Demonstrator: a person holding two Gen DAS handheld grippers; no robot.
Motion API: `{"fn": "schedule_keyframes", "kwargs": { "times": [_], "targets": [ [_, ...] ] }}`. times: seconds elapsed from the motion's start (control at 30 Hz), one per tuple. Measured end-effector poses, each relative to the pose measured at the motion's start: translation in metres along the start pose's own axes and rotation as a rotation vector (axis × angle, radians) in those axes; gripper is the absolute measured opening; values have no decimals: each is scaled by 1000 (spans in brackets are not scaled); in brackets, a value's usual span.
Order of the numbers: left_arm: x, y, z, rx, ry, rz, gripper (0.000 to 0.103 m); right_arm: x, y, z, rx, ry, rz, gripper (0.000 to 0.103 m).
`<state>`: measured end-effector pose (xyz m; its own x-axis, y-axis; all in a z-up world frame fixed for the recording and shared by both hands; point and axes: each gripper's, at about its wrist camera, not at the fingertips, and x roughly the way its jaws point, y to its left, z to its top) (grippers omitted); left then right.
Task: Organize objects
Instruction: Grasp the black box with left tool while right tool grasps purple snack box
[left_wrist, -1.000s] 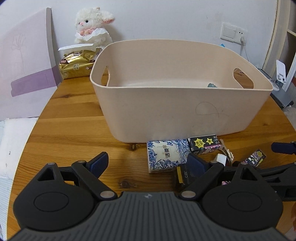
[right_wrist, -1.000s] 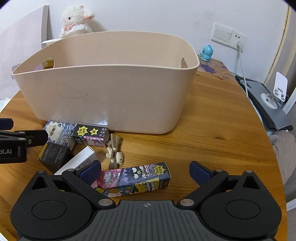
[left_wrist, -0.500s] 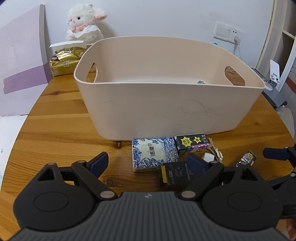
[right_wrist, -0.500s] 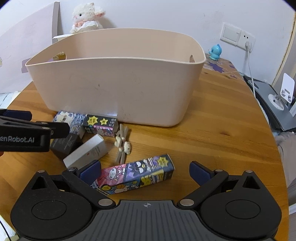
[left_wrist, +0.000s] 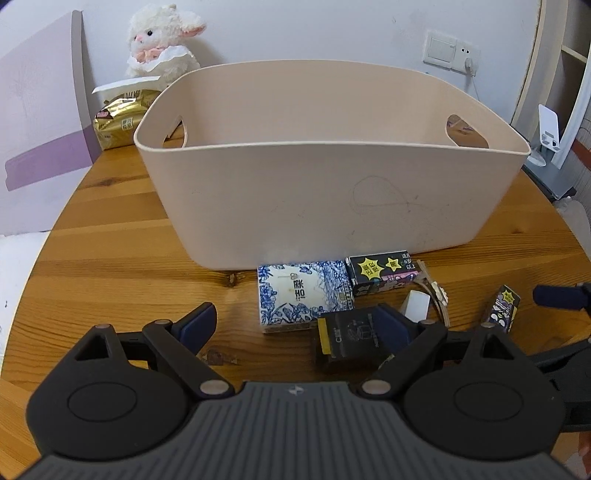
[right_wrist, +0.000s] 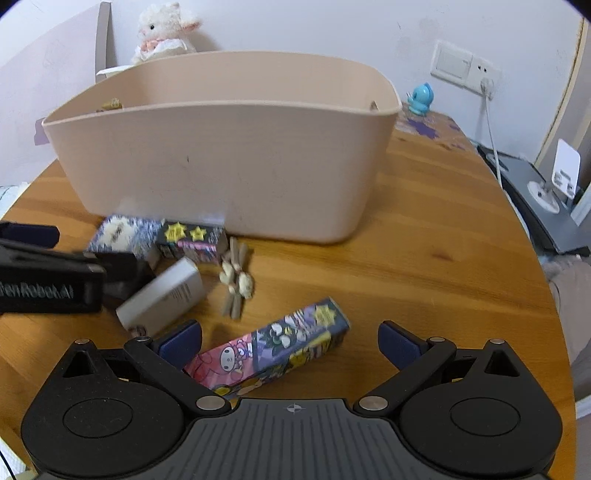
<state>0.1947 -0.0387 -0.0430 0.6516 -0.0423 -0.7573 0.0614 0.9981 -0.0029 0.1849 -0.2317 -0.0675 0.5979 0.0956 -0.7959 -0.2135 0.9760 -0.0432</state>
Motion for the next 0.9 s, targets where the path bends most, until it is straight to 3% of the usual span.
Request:
{"fn": "schedule_keyframes", "kwargs": {
  "times": [0.17,0.43,0.47,0.53,0.57,0.67,0.73,0.8,0.9],
  "targets": [
    [-3,5,-6,-42,-4,-36,93,-16,-5,-12,-3,-23,-33,103],
    [2,-5,-10,-34,19,-49,92,-19,-27,-27,118,16,5,101],
    [4,-6,-10,-32,27,-43,91,-18,-29,-29,134,18,17,98],
    [7,-4,-13,-38,42,-38,86,-16,-33,-31,165,24,41,81],
    [8,-2,-14,-49,52,-46,82,-15,-34,-32,178,28,52,79],
    [10,1,-14,-64,66,-58,69,-18,-33,-31,167,23,50,55],
    [9,-1,-13,-50,63,-62,53,-19,-32,-31,162,19,55,37],
    [8,-2,-13,-42,62,-63,48,-20,-32,-32,157,15,50,22],
    [5,-3,-14,-39,58,-58,47,-22,-38,-34,190,-4,66,21]
  ]
}}
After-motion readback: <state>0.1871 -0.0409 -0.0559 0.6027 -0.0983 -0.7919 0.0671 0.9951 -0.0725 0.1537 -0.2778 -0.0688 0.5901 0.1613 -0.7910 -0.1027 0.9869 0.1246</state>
